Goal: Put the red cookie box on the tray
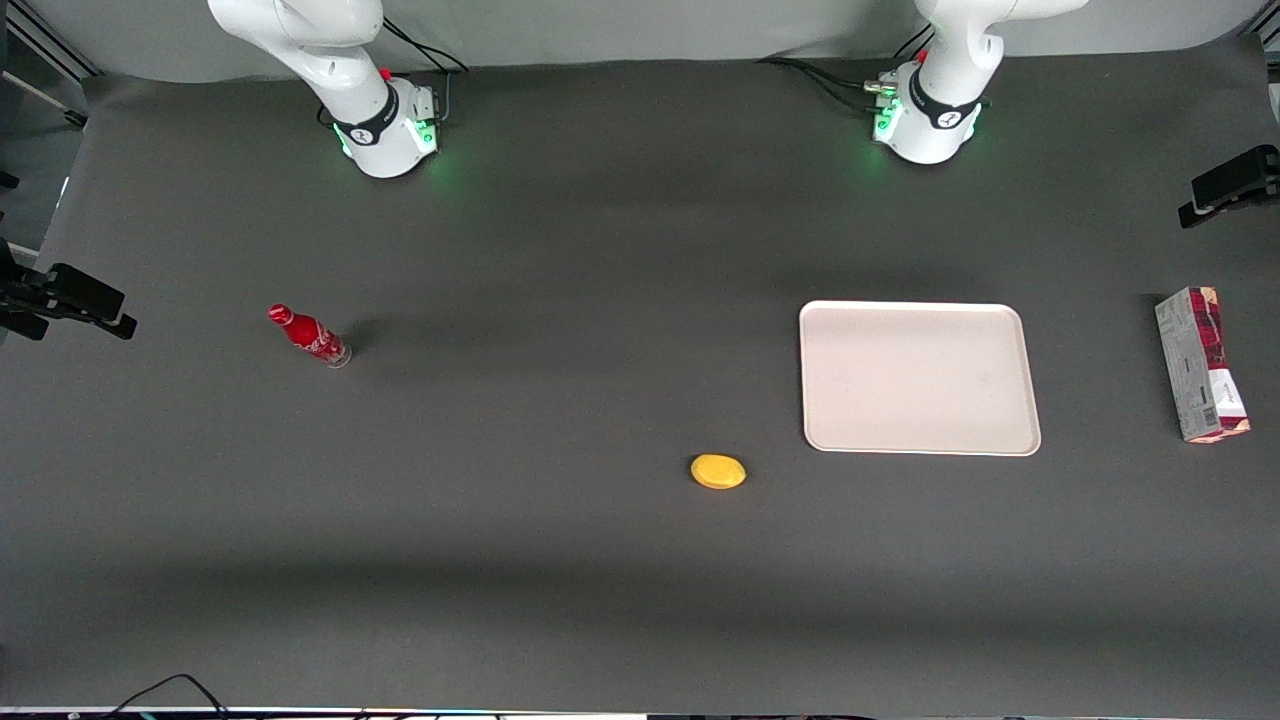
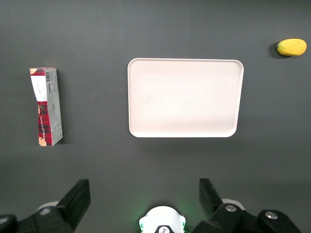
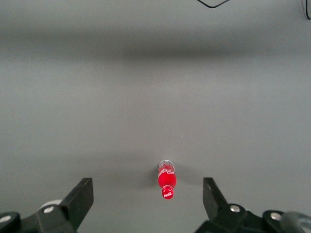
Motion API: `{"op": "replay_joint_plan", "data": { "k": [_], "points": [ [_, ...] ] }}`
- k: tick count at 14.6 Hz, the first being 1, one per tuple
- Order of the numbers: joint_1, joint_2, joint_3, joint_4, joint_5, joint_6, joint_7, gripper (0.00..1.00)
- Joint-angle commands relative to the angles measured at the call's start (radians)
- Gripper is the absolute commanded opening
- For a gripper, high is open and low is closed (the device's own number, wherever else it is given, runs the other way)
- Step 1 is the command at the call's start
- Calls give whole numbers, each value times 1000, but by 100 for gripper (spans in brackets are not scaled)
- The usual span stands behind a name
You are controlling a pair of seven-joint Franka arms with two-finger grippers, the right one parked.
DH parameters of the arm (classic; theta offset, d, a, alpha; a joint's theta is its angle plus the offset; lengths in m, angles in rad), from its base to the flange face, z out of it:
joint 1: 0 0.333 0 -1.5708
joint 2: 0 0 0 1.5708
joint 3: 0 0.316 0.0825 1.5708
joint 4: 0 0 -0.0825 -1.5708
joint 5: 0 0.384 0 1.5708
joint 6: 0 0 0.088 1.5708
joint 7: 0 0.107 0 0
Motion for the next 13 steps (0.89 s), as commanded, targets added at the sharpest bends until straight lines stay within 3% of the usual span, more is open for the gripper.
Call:
{"op": "replay_joint_plan", "data": {
  "k": [1, 7, 9, 11, 13],
  "points": [
    [-8, -7, -15, 19, 27, -7, 5, 100],
    [3, 1, 17, 8, 73, -16, -4, 100],
    [1, 59, 123, 8, 104, 22, 28, 100],
    [3, 150, 213, 5, 142, 96, 190, 100],
    [6, 266, 299, -9, 128, 188, 301, 100]
  ]
}}
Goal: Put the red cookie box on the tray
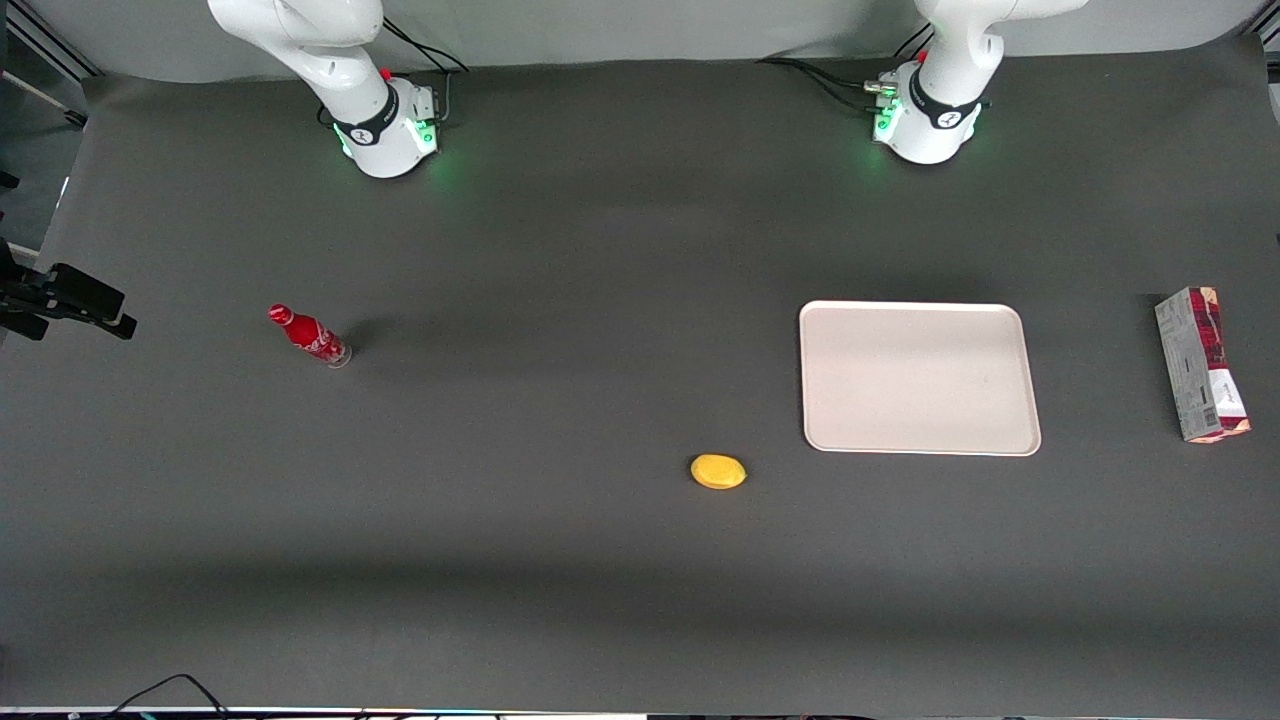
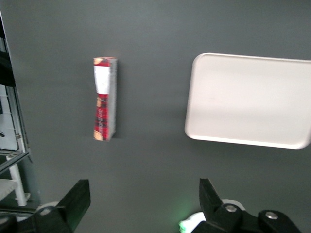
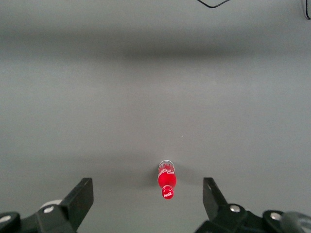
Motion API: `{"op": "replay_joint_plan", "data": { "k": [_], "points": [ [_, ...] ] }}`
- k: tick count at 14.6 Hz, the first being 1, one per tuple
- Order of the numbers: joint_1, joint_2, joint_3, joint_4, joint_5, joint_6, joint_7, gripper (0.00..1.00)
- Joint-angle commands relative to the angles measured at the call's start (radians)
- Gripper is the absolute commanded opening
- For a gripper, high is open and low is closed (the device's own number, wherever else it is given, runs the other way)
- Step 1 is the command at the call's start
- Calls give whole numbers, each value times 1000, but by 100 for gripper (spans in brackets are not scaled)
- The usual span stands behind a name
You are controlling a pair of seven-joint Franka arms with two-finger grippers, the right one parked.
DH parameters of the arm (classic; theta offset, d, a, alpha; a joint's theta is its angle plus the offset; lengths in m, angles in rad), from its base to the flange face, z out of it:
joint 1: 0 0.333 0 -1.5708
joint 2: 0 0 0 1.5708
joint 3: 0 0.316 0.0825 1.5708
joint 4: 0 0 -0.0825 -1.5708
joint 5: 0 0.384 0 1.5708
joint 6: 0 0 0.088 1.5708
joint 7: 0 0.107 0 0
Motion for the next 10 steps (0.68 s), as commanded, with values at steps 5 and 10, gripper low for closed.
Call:
{"op": "replay_joint_plan", "data": {
  "k": [5, 10],
  "points": [
    [8, 312, 182, -153, -87, 392, 363, 100],
    [11, 358, 213, -386, -90, 704, 492, 100]
  ]
}}
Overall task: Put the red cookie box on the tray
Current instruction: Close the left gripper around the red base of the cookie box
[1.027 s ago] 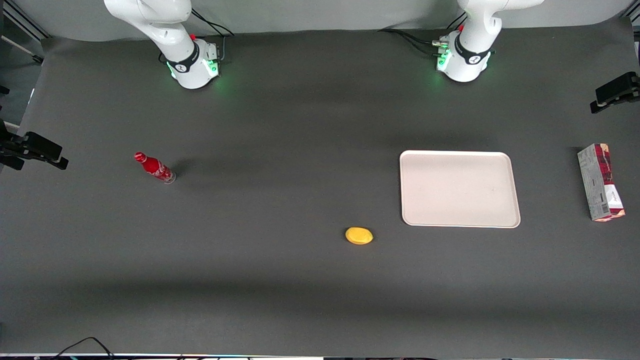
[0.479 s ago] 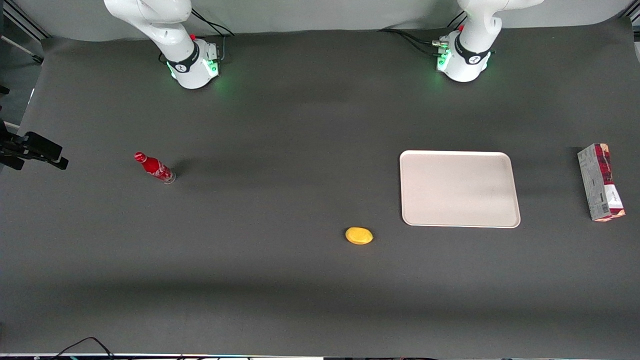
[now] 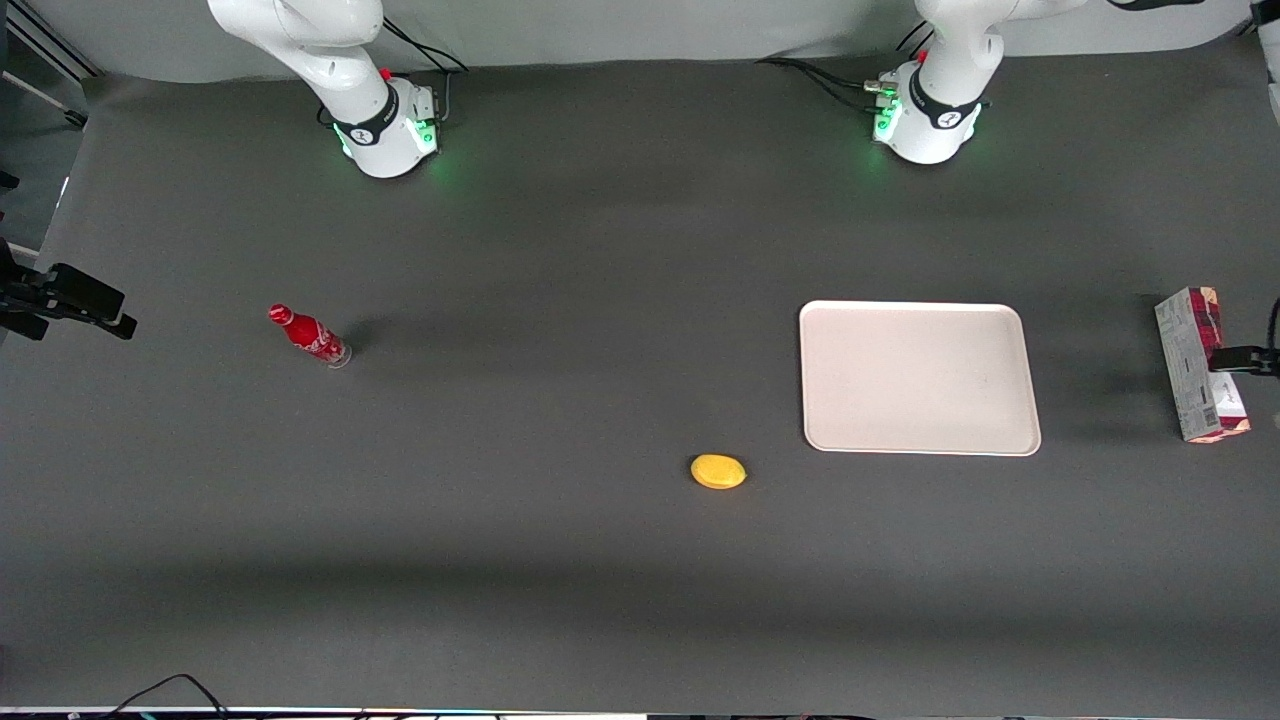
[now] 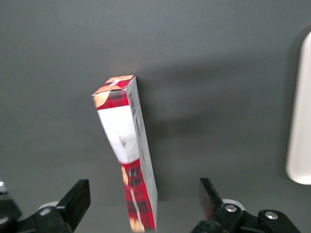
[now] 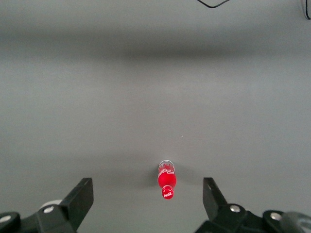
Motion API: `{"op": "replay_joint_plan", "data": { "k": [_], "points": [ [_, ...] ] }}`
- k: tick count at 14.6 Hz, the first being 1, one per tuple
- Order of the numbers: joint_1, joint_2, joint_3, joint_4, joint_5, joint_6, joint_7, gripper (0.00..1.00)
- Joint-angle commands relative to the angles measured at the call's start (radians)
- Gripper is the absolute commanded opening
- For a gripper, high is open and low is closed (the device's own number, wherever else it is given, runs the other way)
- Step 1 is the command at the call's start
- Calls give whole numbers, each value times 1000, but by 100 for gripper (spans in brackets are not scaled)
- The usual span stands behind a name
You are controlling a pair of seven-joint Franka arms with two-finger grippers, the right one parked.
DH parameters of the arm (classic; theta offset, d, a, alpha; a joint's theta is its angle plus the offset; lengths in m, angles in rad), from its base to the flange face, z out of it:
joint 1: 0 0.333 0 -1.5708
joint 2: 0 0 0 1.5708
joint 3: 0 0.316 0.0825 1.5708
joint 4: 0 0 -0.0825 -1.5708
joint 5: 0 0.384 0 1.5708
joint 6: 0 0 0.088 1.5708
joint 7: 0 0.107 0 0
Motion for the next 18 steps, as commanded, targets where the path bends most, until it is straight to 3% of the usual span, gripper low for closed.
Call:
{"op": "replay_joint_plan", "data": {
  "k": [1, 4, 7, 8, 9, 10, 15, 18],
  "points": [
    [-10, -20, 48, -167, -11, 174, 111, 100],
    [5, -17, 65, -272, -17, 303, 201, 100],
    [8, -9, 99, -356, -87, 427, 272, 100],
    [10, 3, 99, -381, -109, 473, 289, 84],
    [14, 3, 99, -396, -139, 490, 295, 28],
    [14, 3, 99, -398, -156, 483, 297, 0],
    [10, -17, 98, -364, -173, 445, 286, 0],
    [2, -67, 98, -216, -196, 227, 251, 0]
  ]
}}
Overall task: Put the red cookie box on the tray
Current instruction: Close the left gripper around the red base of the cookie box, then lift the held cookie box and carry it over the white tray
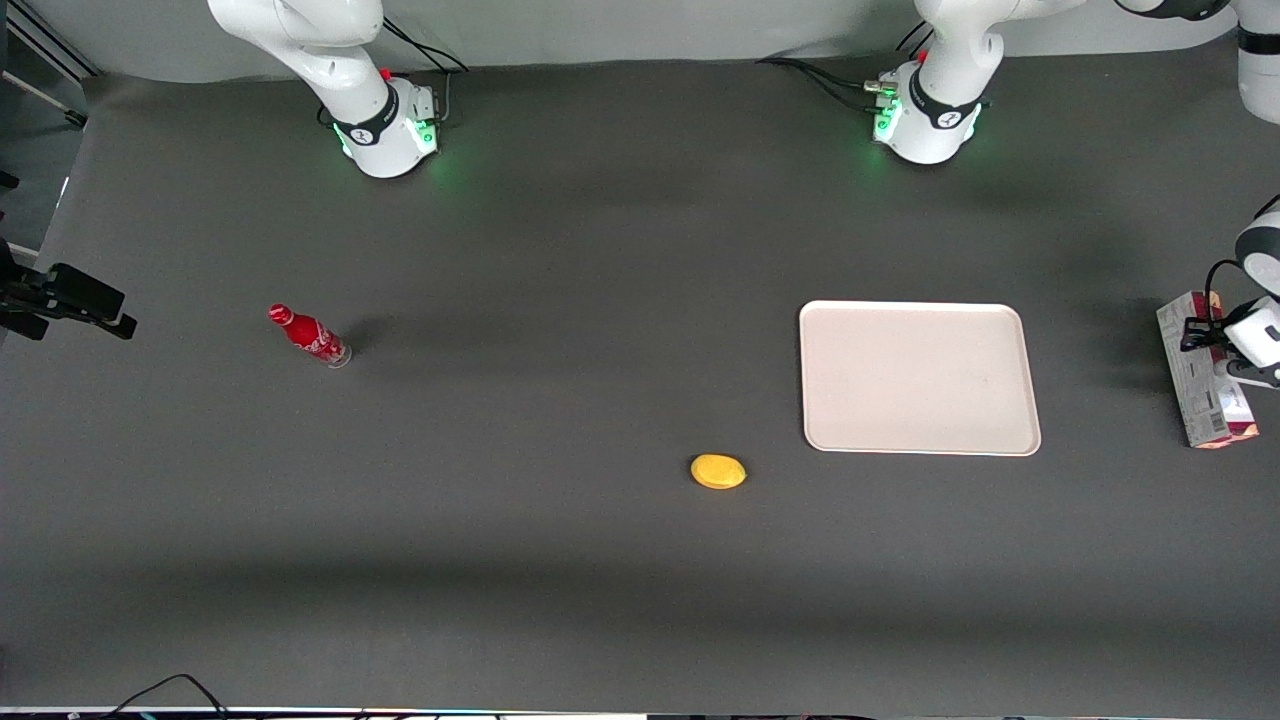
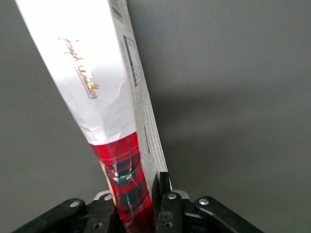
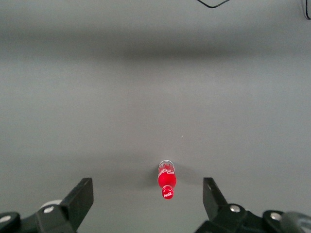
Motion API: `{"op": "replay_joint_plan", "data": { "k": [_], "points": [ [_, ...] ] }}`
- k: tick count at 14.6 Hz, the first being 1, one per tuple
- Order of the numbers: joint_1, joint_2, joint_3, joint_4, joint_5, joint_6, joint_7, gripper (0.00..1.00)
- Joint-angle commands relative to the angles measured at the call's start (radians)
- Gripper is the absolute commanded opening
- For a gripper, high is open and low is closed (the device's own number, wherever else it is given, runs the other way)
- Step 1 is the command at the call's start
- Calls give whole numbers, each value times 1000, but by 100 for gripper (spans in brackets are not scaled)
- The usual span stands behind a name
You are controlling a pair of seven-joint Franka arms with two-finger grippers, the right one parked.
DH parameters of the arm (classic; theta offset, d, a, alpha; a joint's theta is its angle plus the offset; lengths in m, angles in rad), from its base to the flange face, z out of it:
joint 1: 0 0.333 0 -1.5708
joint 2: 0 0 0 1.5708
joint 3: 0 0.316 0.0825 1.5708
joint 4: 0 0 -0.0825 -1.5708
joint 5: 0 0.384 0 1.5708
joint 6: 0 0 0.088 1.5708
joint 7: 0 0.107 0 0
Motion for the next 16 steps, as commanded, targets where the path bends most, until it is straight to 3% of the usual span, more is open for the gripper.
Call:
{"op": "replay_joint_plan", "data": {
  "k": [1, 5, 8, 10, 12, 16],
  "points": [
    [-23, -95, 4, 192, -18, -289, -65, 0],
    [-44, -175, -68, 455, 14, -673, -268, 0],
    [-49, -296, -235, 465, 123, -787, -484, 0],
    [-47, -367, -341, 377, 201, -820, -575, 0],
    [-47, -427, -402, 208, 209, -762, -628, 0],
    [-44, -498, -418, -156, 215, -449, -627, 0]
  ]
}}
